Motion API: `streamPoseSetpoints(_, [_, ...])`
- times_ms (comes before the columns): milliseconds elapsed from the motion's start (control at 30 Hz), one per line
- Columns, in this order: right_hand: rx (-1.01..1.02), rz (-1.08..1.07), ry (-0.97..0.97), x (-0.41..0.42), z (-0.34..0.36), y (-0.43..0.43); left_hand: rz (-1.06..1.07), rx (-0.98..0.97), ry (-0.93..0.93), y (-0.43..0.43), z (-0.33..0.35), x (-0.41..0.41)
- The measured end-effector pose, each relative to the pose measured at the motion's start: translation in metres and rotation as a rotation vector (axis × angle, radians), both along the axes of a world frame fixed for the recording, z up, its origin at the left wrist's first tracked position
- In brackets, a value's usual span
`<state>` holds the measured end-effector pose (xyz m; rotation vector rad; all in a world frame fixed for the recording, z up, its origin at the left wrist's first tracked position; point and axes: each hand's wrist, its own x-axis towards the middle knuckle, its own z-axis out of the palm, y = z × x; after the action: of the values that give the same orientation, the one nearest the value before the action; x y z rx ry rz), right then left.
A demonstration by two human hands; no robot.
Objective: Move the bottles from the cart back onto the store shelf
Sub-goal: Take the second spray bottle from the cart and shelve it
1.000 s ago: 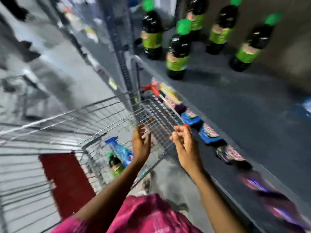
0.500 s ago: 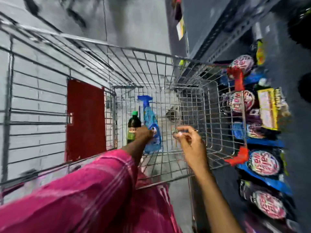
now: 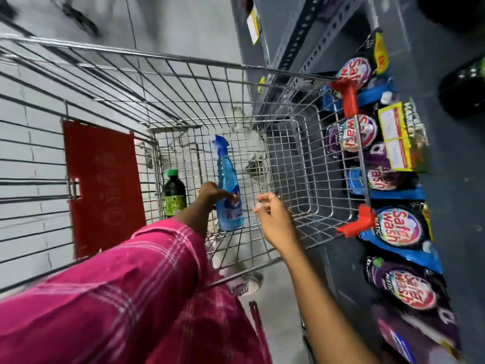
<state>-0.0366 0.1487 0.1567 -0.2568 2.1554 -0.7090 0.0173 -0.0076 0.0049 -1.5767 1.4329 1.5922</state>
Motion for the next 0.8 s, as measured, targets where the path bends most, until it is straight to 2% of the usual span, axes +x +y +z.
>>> streamPoseSetpoints(133, [-0.097,-0.034,-0.007,-0.004,0.024,0.015,-0.072,-0.102,0.135,0.005,0.034,0.000])
streamPoseSetpoints(233, [-0.163,-0.073,0.048,-0.007,0.048,0.035,-0.163,-0.248,0.448,0.015,0.083,-0.001])
streamPoseSetpoints(400, [-0.206,-0.080,0.173,-0.010,0.093,0.073,-0.290,-0.286,0.907,0.039,0.198,-0.019])
streamPoseSetpoints(467, [-0.350,-0.183,0.219,-0.008,0.121,0.086,-0.405,-0.269,1.052,0.051,0.250,-0.034])
streamPoseSetpoints(600, [-0.633,-0.503,0.476,-0.002,0.168,0.126,-0.650,-0.185,1.292,0.100,0.339,-0.064])
streamPoseSetpoints(700, [-0.592,-0.645,0.752,0.006,0.200,0.175,-0.831,-0.122,1.405,0.156,0.377,-0.081])
streamPoseSetpoints(800, [-0.538,-0.775,0.880,0.014,0.209,0.221,-0.923,-0.077,1.460,0.211,0.385,-0.091])
